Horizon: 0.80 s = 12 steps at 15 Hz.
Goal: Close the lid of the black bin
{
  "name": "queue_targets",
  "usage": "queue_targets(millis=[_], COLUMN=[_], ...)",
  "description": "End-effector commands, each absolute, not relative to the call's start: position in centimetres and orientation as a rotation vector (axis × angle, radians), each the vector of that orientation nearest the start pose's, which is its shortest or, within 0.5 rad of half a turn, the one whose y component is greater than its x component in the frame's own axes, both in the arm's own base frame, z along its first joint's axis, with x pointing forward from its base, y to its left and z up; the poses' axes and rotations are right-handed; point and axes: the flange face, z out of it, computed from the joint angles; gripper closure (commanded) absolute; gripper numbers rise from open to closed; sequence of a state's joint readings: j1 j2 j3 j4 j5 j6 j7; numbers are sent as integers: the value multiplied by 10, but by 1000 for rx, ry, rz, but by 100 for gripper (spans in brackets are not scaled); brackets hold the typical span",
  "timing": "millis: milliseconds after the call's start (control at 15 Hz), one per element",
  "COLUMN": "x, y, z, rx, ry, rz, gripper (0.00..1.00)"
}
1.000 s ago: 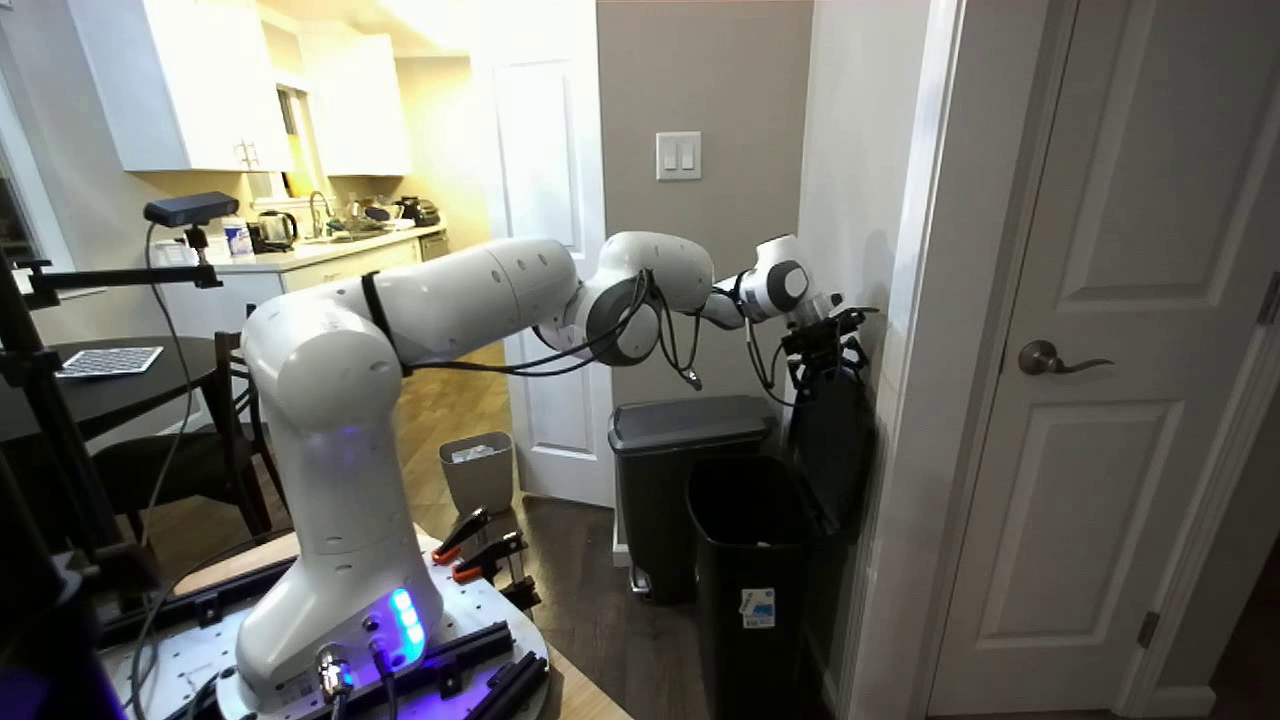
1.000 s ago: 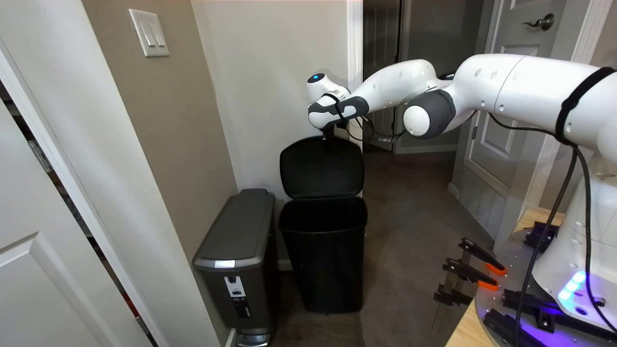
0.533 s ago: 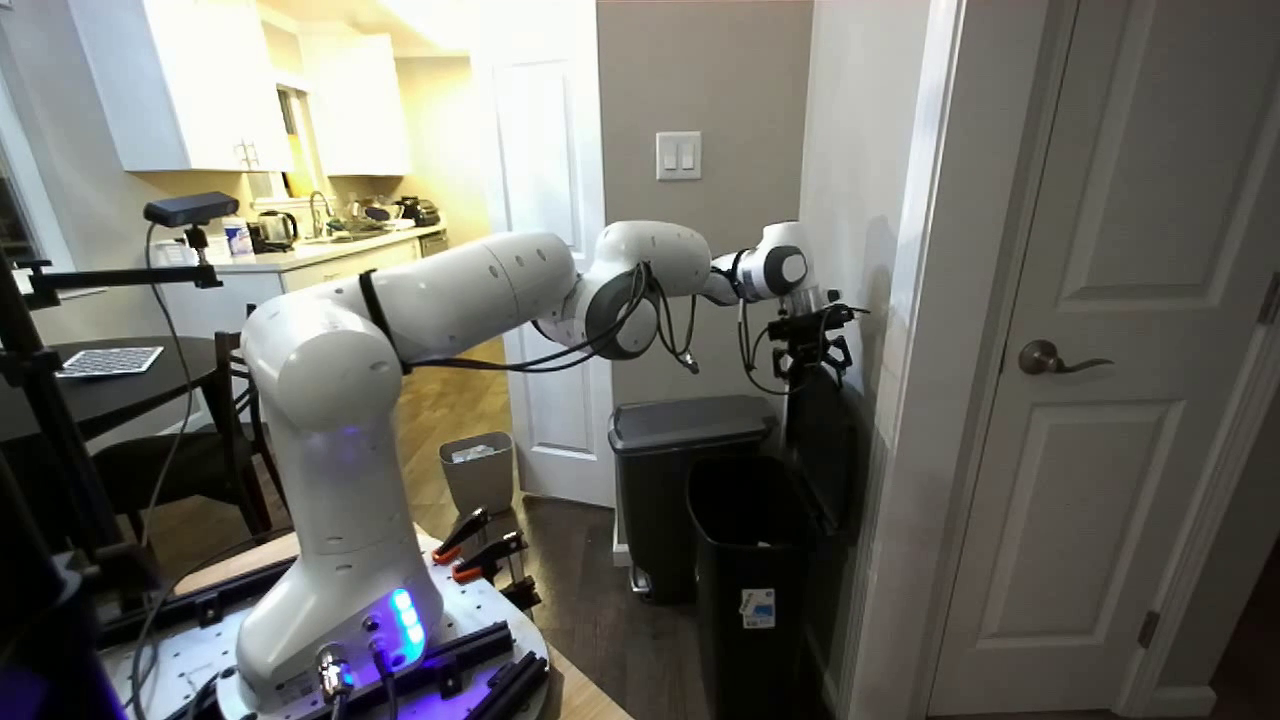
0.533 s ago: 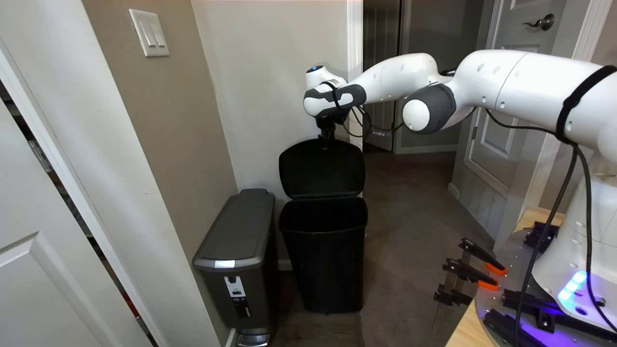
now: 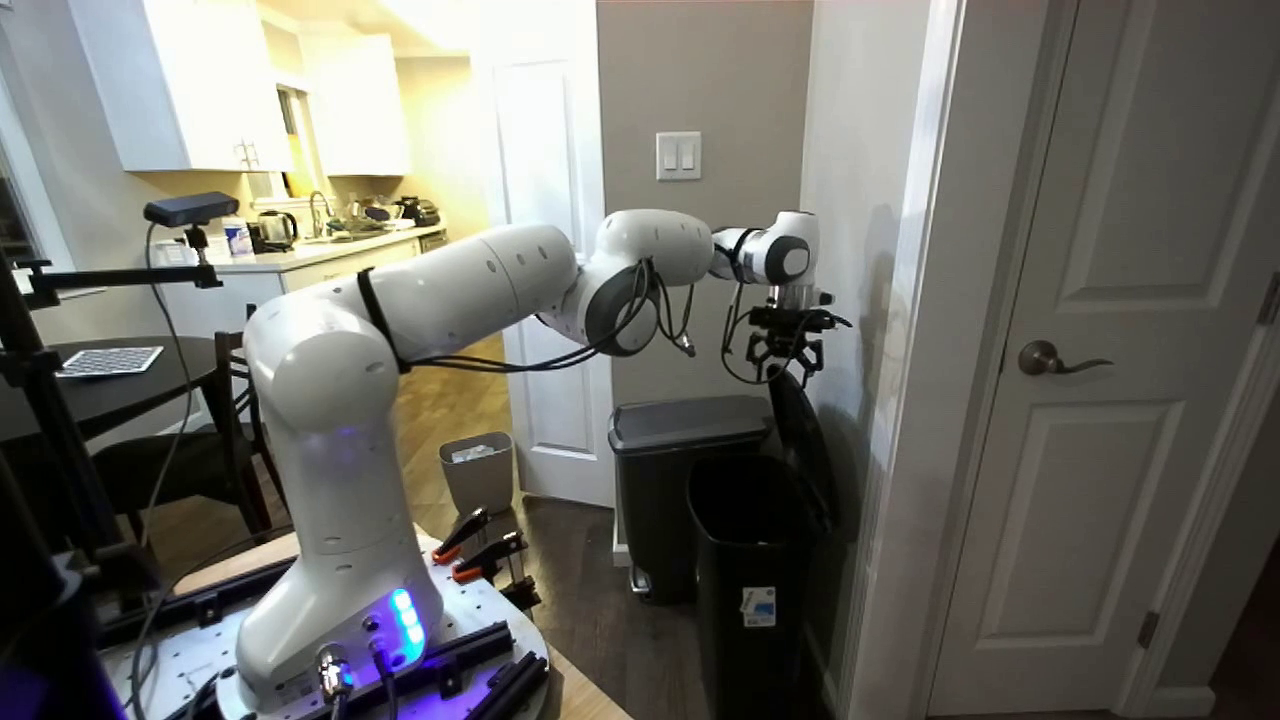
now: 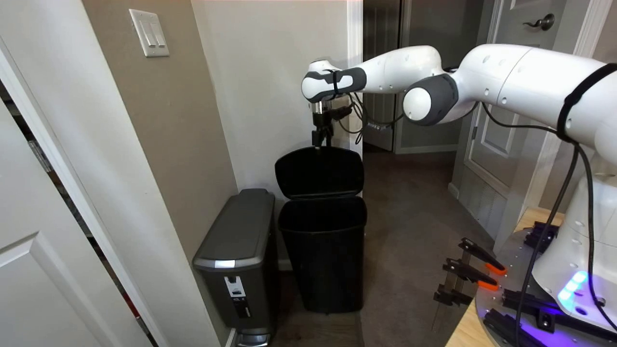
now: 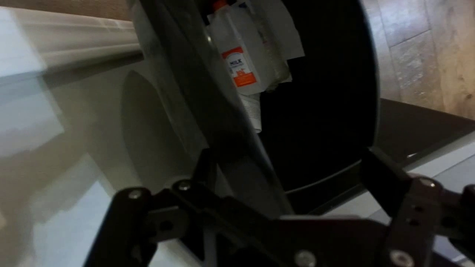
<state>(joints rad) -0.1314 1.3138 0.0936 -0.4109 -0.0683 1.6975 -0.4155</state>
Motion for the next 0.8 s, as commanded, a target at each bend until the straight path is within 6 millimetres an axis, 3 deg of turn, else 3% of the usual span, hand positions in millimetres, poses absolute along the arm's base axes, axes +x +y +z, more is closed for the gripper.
queue_targets(millis=[0, 667, 733], x=[789, 767, 773], y=[-76, -51, -51], z=[250, 247, 241], rx=[-2925, -2651, -2727], ry=[-379, 3, -69], rz=[124, 381, 319], gripper=[0, 0, 0])
